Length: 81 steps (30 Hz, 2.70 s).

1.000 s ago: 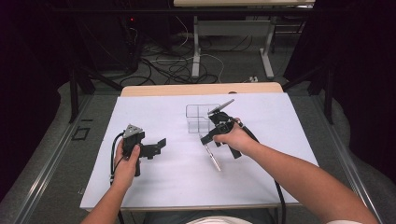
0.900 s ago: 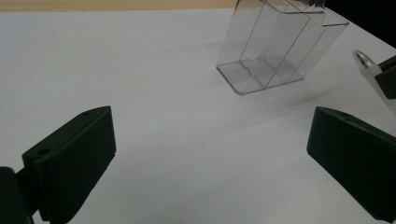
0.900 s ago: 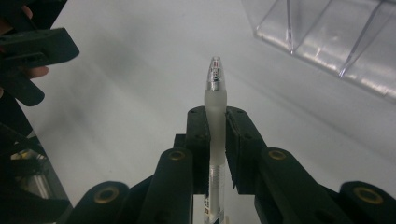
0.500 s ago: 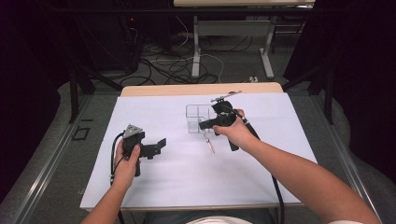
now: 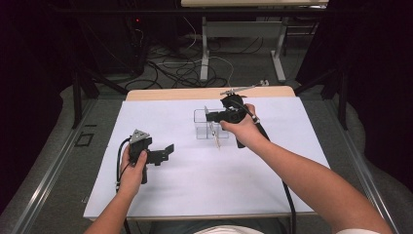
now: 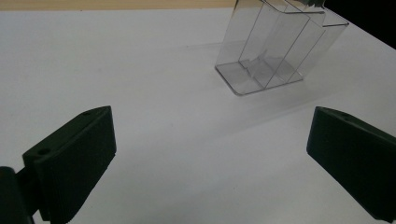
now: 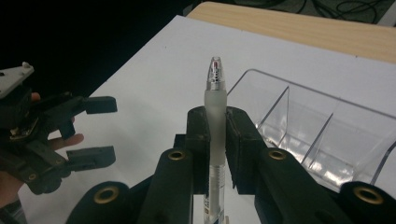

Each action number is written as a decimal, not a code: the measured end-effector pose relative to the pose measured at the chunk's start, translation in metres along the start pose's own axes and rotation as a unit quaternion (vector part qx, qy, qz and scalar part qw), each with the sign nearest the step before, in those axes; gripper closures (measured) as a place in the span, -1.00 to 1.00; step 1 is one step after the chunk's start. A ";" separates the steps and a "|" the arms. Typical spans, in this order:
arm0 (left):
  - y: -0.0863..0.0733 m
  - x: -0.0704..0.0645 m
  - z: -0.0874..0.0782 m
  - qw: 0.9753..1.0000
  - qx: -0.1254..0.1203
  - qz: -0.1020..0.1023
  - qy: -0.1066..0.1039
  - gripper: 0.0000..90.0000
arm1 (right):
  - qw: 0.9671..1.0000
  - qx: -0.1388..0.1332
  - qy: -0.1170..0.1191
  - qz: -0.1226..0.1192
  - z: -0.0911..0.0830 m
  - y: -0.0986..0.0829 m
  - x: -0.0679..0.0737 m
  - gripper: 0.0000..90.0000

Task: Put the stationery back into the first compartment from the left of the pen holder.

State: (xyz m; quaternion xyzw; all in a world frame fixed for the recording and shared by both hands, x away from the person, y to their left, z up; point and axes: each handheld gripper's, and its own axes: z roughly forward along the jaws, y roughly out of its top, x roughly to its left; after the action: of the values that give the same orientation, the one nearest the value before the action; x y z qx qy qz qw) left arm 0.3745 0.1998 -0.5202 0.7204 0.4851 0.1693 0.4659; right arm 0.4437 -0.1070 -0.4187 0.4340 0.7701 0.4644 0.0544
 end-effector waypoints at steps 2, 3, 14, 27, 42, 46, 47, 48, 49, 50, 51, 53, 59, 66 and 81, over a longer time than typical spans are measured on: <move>0.000 0.000 0.000 1.000 0.000 0.000 0.000 -0.97 | 1.000 -0.009 -0.006 -0.008 -0.001 0.004 0.001 0.79; 0.000 0.001 0.000 1.000 0.005 0.001 -0.002 -0.97 | 1.000 -0.014 -0.008 -0.010 -0.002 0.006 0.001 0.79; -0.001 0.002 0.000 1.000 0.005 -0.001 -0.001 -0.97 | 0.998 -0.055 -0.010 -0.016 0.000 0.023 0.000 0.79; -0.001 0.001 0.000 1.000 0.004 0.002 -0.002 -0.96 | 0.993 -0.107 -0.026 -0.032 0.009 0.029 0.002 0.79; -0.001 0.004 -0.003 1.000 0.000 -0.002 0.000 -0.96 | 0.973 -0.209 -0.059 -0.080 0.024 0.033 0.005 0.79; -0.001 0.004 -0.005 1.000 -0.001 -0.001 0.000 -0.96 | 0.973 -0.209 -0.062 -0.080 0.035 0.032 0.003 0.79; -0.001 0.004 -0.005 1.000 -0.002 -0.002 0.000 -0.96 | 0.973 -0.208 -0.064 -0.081 0.038 0.031 0.003 0.79; -0.001 0.005 -0.005 1.000 -0.002 -0.002 0.000 -0.96 | 0.973 -0.207 -0.066 -0.081 0.040 0.031 0.002 0.79; -0.001 0.004 -0.005 1.000 -0.006 -0.004 0.002 -0.96 | 0.973 -0.207 -0.065 -0.081 0.042 0.031 0.002 0.79; -0.001 0.005 -0.006 1.000 -0.002 -0.003 0.000 -0.96 | 0.973 -0.206 -0.066 -0.079 0.043 0.030 0.002 0.79; -0.002 0.005 -0.005 1.000 -0.003 -0.005 0.000 -0.96 | 0.973 -0.208 -0.065 -0.078 0.044 0.030 0.001 0.79; -0.002 0.004 -0.006 1.000 -0.004 -0.008 -0.001 -0.96 | 0.973 -0.204 -0.067 -0.078 0.046 0.030 0.000 0.79; -0.002 0.005 -0.006 1.000 -0.004 -0.009 -0.001 -0.96 | 0.974 -0.201 -0.072 -0.080 0.054 0.030 -0.002 0.79; -0.002 0.006 -0.006 1.000 -0.003 -0.006 -0.001 -0.96 | 0.976 -0.187 -0.074 -0.080 0.061 0.026 -0.004 0.79; -0.002 0.004 -0.006 1.000 -0.005 -0.004 0.000 -0.95 | 0.980 -0.153 -0.083 -0.092 0.071 0.018 0.000 0.79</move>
State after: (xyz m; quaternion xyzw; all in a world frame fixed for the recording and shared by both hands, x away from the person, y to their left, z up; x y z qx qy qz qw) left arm 0.3712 0.2070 -0.5196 0.7163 0.4872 0.1695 0.4699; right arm 0.4893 -0.0563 -0.4444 0.3850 0.7191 0.5322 0.2265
